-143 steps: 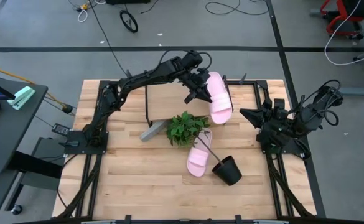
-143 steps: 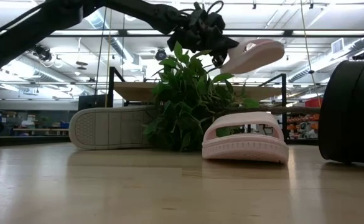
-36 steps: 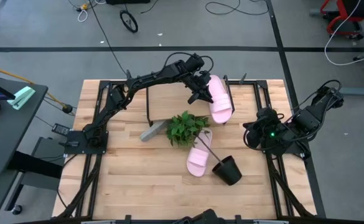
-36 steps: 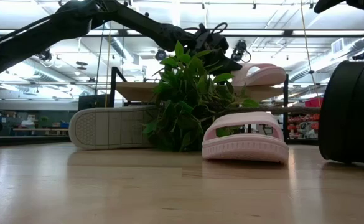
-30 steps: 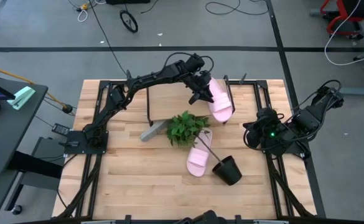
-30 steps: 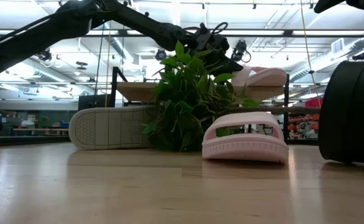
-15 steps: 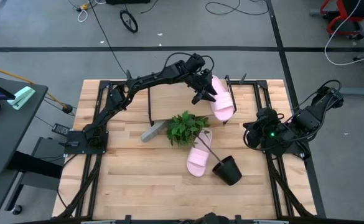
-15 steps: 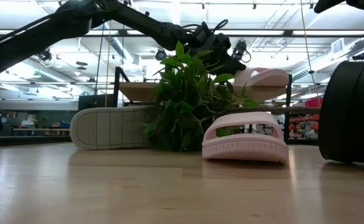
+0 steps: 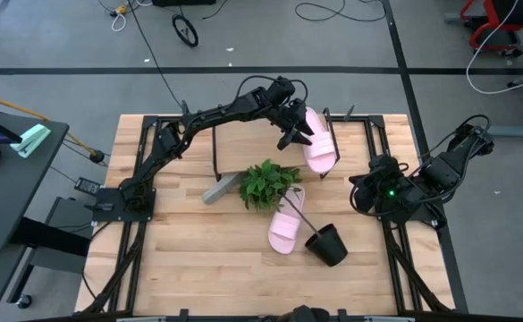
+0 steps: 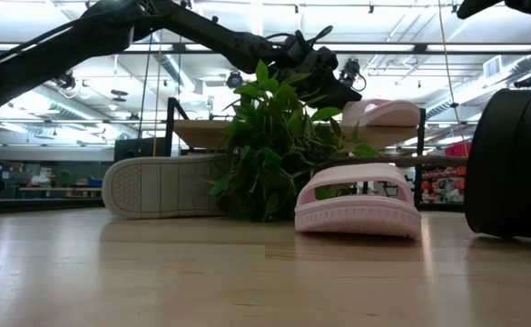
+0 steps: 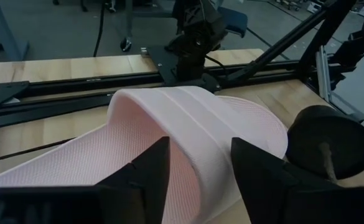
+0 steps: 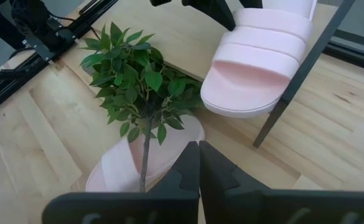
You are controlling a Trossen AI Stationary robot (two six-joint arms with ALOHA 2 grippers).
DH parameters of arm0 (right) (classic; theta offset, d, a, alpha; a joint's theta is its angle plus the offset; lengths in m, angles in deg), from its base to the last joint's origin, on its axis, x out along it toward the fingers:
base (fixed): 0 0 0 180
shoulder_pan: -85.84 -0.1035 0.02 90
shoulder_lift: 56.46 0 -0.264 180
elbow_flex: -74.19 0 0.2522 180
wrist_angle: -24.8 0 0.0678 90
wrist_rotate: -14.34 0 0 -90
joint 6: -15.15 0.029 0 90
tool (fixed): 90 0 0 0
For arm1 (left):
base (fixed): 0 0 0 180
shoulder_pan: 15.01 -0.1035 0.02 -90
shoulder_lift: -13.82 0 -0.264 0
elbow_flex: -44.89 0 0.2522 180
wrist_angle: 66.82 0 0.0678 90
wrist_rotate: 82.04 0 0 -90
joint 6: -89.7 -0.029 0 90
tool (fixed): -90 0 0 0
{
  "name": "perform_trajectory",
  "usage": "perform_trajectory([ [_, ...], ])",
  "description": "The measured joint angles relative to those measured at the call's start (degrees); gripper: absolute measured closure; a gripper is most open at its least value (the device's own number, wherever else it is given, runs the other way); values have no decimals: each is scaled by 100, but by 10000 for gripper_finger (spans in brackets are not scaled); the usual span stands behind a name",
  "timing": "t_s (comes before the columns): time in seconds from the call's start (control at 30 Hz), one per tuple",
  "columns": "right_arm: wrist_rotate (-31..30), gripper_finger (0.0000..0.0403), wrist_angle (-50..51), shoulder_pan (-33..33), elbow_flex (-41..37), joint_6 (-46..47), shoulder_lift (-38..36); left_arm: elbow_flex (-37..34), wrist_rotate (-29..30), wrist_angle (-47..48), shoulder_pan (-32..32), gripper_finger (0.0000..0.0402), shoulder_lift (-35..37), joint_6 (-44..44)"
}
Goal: Pick and place slides into the shelf
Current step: Put the top pink slides on the shelf, then put the pink slides on the shelf
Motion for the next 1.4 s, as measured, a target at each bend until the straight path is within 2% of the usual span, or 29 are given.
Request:
perform_trajectory([
  [0.37, -9, 402, 0, 0, 0, -2, -3, 132, 34, 160, -142, 207, 124, 119],
  [0.57, -17, 401, 0, 0, 0, -2, -3, 639, 48, 1064, -271, 203, 227, 11],
  [0.63, -19, 401, 0, 0, 0, -2, -3, 849, 130, 1592, -247, 206, 318, -389],
  [0.8, -112, 401, 5, -1, 0, -7, -3, 868, 1204, 3205, 97, 224, 772, -1471],
  [0.87, -172, 401, 4, 0, 0, -7, -3, 868, 1616, 3632, 300, 230, 922, -1671],
  [0.93, -198, 401, 7, 1, 0, 14, -3, 861, 1787, 3903, 512, 238, 1088, -1667],
  [1.1, -7, 401, 7, 1, 0, 54, -3, 865, 1964, 4080, 1089, 261, 1428, -1342],
  [1.27, 219, 389, -18, -87, 0, -554, 17, 863, 2686, 4161, 1735, 286, 1699, -695],
  [1.4, 318, 382, -344, -296, 0, -1385, 13, 863, 3291, 4230, 2288, 302, 1742, 173],
])
